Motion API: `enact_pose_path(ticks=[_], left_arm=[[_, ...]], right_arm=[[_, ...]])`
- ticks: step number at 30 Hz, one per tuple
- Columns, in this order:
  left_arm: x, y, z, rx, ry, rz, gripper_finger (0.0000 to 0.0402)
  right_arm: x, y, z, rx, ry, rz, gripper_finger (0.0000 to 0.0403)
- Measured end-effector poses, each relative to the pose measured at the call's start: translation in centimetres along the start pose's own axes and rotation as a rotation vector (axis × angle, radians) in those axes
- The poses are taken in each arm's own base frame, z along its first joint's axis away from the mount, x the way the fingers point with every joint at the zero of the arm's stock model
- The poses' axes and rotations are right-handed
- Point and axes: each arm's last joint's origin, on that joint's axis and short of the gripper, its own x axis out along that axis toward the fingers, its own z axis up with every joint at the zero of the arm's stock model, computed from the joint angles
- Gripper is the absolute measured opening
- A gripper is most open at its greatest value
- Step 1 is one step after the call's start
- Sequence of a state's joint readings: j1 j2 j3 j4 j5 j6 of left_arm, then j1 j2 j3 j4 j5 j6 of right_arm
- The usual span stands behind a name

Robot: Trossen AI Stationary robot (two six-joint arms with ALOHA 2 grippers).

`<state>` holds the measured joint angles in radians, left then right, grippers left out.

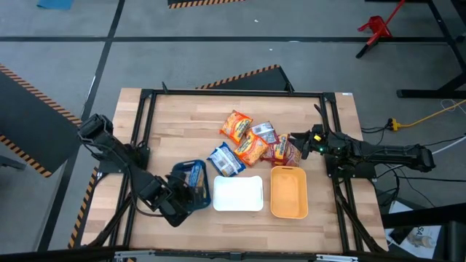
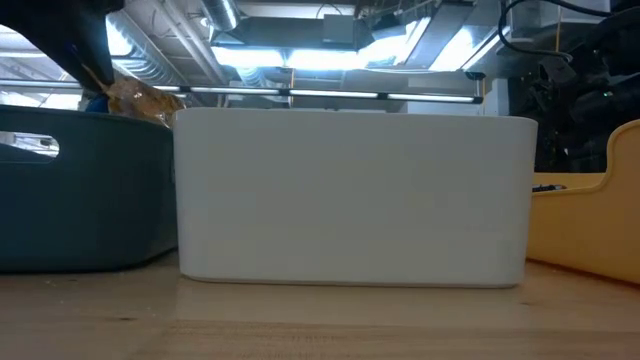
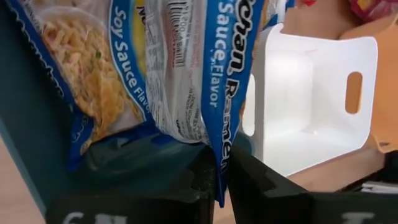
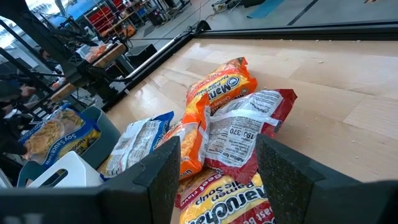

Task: Sort Maruchan noodles
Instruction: Put the right blue noodle pack into the blue bin

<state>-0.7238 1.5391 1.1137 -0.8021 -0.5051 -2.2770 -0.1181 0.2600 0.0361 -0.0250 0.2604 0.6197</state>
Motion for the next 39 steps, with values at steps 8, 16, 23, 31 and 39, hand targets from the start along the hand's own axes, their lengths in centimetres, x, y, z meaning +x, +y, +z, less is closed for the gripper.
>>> enact_pose_path(ticks=[8, 16, 23, 31, 39], left_arm=[[-0.1, 0.1, 0.0, -0.013, 0.002, 0.01, 0.0027], [-1.3, 0.8, 0.5, 0.013, 0.03, 0.071, 0.0027], [-2.4, 1.6, 1.4, 0.055, 0.027, 0.15, 0.0027], [-2.7, 2.1, 1.4, 0.161, 0.129, 0.269, 0.0027], [-2.9, 2.7, 1.6, 0.243, 0.188, 0.37, 0.0027]], right_arm=[[0.0, 0.0, 0.0, 0.0, 0.0, 0.0, 0.0195], [0.0, 0.0, 0.0, 0.001, 0.0, 0.0, 0.0195], [0.0, 0.0, 0.0, 0.003, 0.0, 0.0, 0.0195], [0.0, 0.0, 0.0, 0.004, 0.0, 0.0, 0.0195], [0.0, 0.0, 0.0, 0.004, 0.0, -0.001, 0.0195]])
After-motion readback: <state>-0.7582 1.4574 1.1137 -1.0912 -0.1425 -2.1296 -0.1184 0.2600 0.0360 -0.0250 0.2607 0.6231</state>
